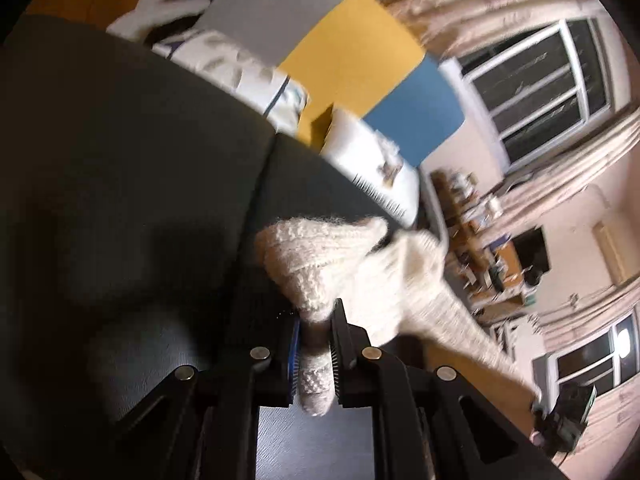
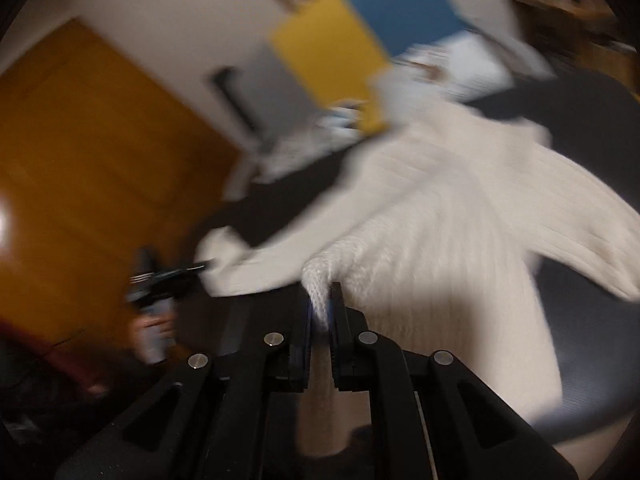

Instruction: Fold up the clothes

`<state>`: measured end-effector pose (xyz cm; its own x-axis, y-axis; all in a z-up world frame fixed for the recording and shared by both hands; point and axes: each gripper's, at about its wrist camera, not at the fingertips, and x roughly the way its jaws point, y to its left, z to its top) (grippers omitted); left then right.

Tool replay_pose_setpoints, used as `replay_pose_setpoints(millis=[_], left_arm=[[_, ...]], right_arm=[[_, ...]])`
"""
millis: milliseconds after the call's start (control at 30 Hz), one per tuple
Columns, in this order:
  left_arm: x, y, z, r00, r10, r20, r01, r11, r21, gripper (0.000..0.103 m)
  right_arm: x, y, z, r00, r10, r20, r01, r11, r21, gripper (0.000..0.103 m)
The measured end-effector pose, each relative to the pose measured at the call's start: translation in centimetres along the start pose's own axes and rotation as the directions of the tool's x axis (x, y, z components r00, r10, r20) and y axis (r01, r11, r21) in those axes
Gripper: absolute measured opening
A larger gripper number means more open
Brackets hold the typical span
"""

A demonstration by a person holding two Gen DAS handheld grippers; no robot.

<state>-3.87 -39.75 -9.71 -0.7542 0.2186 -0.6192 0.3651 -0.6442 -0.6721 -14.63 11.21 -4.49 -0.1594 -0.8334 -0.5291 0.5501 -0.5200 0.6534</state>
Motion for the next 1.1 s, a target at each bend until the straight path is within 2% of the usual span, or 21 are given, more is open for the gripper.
replay_pose_setpoints(millis=[100, 200, 333, 433, 467, 533, 567, 600, 633, 700, 733, 767, 800, 833, 900, 933, 1000, 1067, 1100], left_arm=[[-1.5, 0.5, 2.2, 0.999, 0.010, 0.050, -0.010, 1.000, -0.010, 0.012], [-2.0, 1.2, 3.7, 0.997, 0.041, 0.062, -0.041, 0.999, -0.001, 0.012], [-1.3, 2.3, 3.8, 0.991, 0.129, 0.035, -0.131, 0.991, 0.042, 0.012], [-0.8, 3.5, 3.4, 0.986, 0.169, 0.012, -0.169, 0.984, 0.054, 0.012], [-0.6, 3.9, 3.5, 0.985, 0.172, 0.006, -0.172, 0.984, 0.046, 0.012], [-0.2, 4.9, 3.5, 0.986, 0.169, -0.014, -0.169, 0.985, 0.019, 0.012], [0.0, 5.6, 3.5, 0.986, 0.165, -0.029, -0.165, 0.986, -0.002, 0.013], [0.2, 6.4, 3.6, 0.986, 0.161, -0.046, -0.162, 0.986, -0.031, 0.015], [0.3, 7.4, 3.6, 0.985, 0.163, -0.057, -0.166, 0.985, -0.056, 0.016], [0.4, 9.1, 3.7, 0.981, 0.182, -0.072, -0.188, 0.978, -0.091, 0.019], [0.4, 9.8, 3.8, 0.976, 0.200, -0.080, -0.208, 0.973, -0.103, 0.019], [0.3, 10.5, 3.8, 0.972, 0.219, -0.089, -0.229, 0.967, -0.114, 0.019], [0.0, 11.0, 3.7, 0.966, 0.243, -0.089, -0.252, 0.961, -0.114, 0.020], [-0.4, 11.3, 3.5, 0.960, 0.268, -0.085, -0.276, 0.955, -0.108, 0.023], [-1.3, 11.6, 3.0, 0.941, 0.332, -0.068, -0.337, 0.939, -0.076, 0.023], [-1.8, 11.2, 2.5, 0.926, 0.375, -0.044, -0.376, 0.926, -0.026, 0.023], [-2.5, 10.3, 1.2, 0.894, 0.448, 0.000, -0.447, 0.892, 0.071, 0.023], [-2.2, 10.4, 0.0, 0.874, 0.486, -0.023, -0.481, 0.870, 0.108, 0.023], [-2.0, 10.6, -0.5, 0.869, 0.492, -0.041, -0.486, 0.867, 0.110, 0.023]], right_arm=[[5.0, 4.6, -1.3, 0.988, 0.145, -0.050, -0.146, 0.989, -0.025, 0.008], [12.7, 5.9, -3.7, 0.969, 0.196, -0.148, -0.196, 0.980, 0.011, 0.008], [21.9, 4.5, -7.2, 0.949, 0.138, -0.284, -0.119, 0.989, 0.085, 0.008], [24.7, 4.6, -9.0, 0.932, 0.080, -0.354, -0.065, 0.996, 0.055, 0.008], [25.3, 4.8, -9.3, 0.923, 0.061, -0.379, -0.052, 0.998, 0.033, 0.012], [25.7, 5.6, -9.6, 0.891, 0.064, -0.448, -0.061, 0.998, 0.022, 0.016], [25.2, 6.2, -9.4, 0.883, 0.061, -0.465, -0.070, 0.998, -0.001, 0.022], [24.5, 7.0, -9.1, 0.882, 0.052, -0.467, -0.079, 0.996, -0.038, 0.024], [23.7, 7.7, -8.8, 0.882, 0.042, -0.470, -0.087, 0.993, -0.075, 0.027], [21.9, 8.9, -7.5, 0.907, -0.004, -0.421, -0.071, 0.984, -0.162, 0.044], [20.9, 9.4, -6.7, 0.922, -0.029, -0.387, -0.056, 0.977, -0.207, 0.064], [20.2, 9.6, -6.0, 0.935, -0.067, -0.347, -0.023, 0.968, -0.249, 0.074], [20.0, 9.6, -5.3, 0.944, -0.126, -0.306, 0.033, 0.956, -0.292, 0.074], [20.0, 9.2, -4.8, 0.940, -0.205, -0.272, 0.109, 0.937, -0.331, 0.074], [20.6, 8.2, -4.6, 0.908, -0.354, -0.224, 0.258, 0.893, -0.369, 0.074], [20.8, 8.0, -4.8, 0.891, -0.406, -0.203, 0.308, 0.870, -0.386, 0.074], [21.1, 8.4, -5.5, 0.865, -0.475, -0.164, 0.370, 0.823, -0.431, 0.074], [21.4, 9.5, -6.2, 0.844, -0.522, -0.121, 0.411, 0.776, -0.479, 0.074], [21.4, 9.8, -6.4, 0.833, -0.546, -0.089, 0.436, 0.746, -0.504, 0.074]])
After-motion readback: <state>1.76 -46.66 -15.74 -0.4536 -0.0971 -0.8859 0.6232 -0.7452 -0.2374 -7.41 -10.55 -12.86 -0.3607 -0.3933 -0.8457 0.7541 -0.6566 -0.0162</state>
